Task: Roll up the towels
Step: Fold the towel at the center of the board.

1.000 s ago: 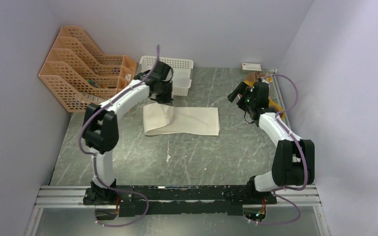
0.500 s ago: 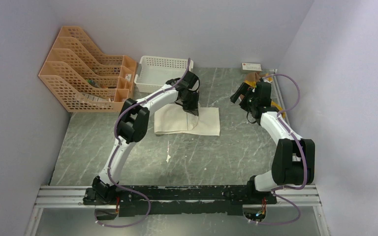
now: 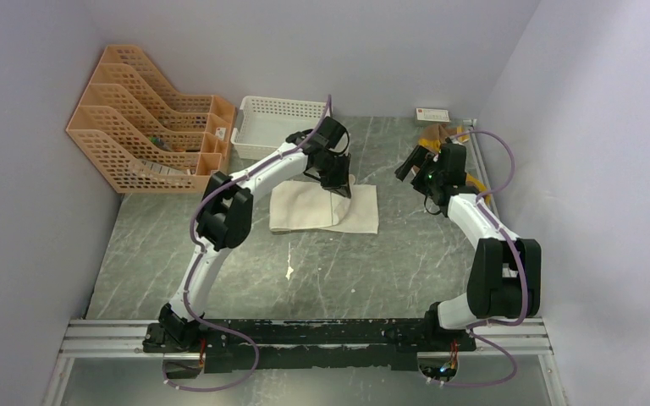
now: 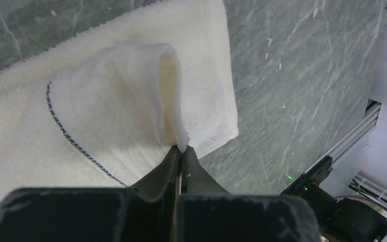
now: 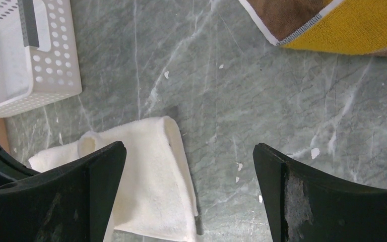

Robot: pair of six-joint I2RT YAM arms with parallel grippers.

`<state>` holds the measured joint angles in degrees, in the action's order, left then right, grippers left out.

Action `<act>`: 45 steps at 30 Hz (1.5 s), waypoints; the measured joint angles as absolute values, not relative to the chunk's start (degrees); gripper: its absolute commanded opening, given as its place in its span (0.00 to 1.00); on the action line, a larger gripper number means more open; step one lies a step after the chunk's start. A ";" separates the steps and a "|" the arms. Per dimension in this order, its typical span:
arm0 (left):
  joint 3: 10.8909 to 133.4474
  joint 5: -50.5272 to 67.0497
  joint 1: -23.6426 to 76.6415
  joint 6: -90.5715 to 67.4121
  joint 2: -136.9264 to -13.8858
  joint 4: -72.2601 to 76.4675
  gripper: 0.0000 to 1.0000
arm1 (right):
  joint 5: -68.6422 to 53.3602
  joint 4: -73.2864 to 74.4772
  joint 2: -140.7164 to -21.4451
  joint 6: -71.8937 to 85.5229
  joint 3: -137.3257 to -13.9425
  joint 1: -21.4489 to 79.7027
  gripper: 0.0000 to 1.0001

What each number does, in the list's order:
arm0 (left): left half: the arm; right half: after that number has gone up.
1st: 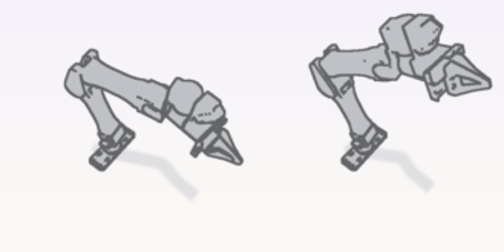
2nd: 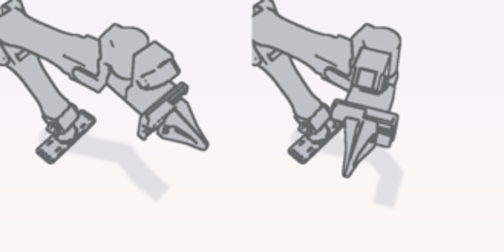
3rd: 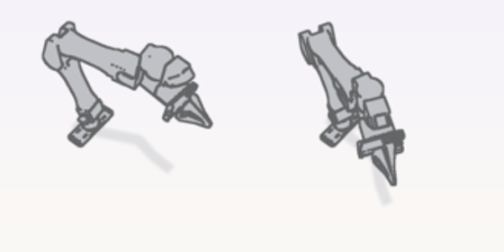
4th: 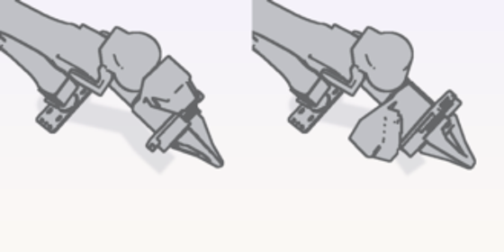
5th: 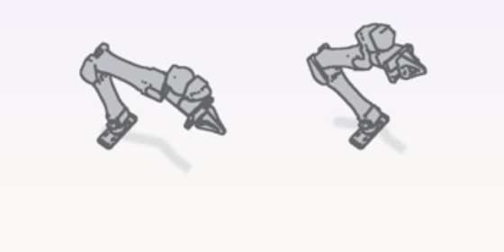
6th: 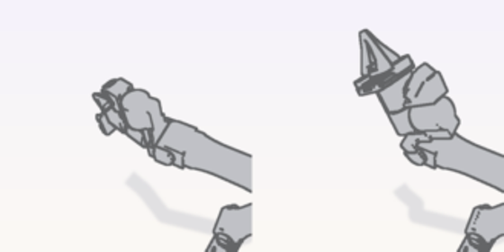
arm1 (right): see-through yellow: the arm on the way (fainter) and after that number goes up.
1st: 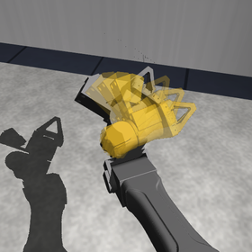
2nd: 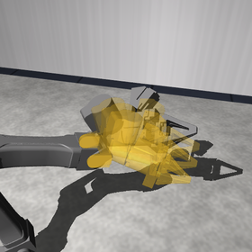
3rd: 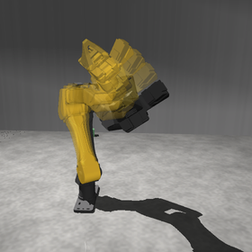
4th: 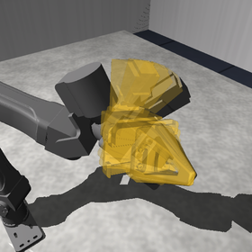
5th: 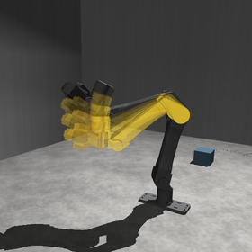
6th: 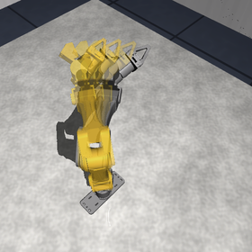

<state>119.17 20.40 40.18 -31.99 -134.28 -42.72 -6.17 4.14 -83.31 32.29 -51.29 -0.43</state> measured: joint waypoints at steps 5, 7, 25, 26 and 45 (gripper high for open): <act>120.66 21.96 40.66 -32.49 -134.80 -42.68 0.07 | -6.48 4.21 -83.37 32.27 -50.94 -0.43 1.00; 122.34 22.81 41.12 -33.10 -135.87 -42.22 0.07 | -6.44 4.23 -83.37 32.16 -50.94 -0.43 1.00; 121.32 29.71 42.68 -41.23 -140.57 -31.88 0.19 | -6.68 4.27 -84.44 31.86 -49.98 -0.75 1.00; 120.64 30.02 42.70 -41.89 -140.57 -30.98 0.28 | -6.70 4.27 -84.55 31.83 -49.95 -0.78 1.00; 106.74 28.01 36.97 -41.63 -124.51 -25.80 0.75 | -16.23 -1.65 -85.14 33.63 -42.35 -6.26 1.00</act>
<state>106.74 28.01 36.97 -41.63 -124.51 -25.80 -16.23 -1.65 -85.14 33.63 -42.35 -6.26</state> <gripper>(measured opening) 0.790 0.999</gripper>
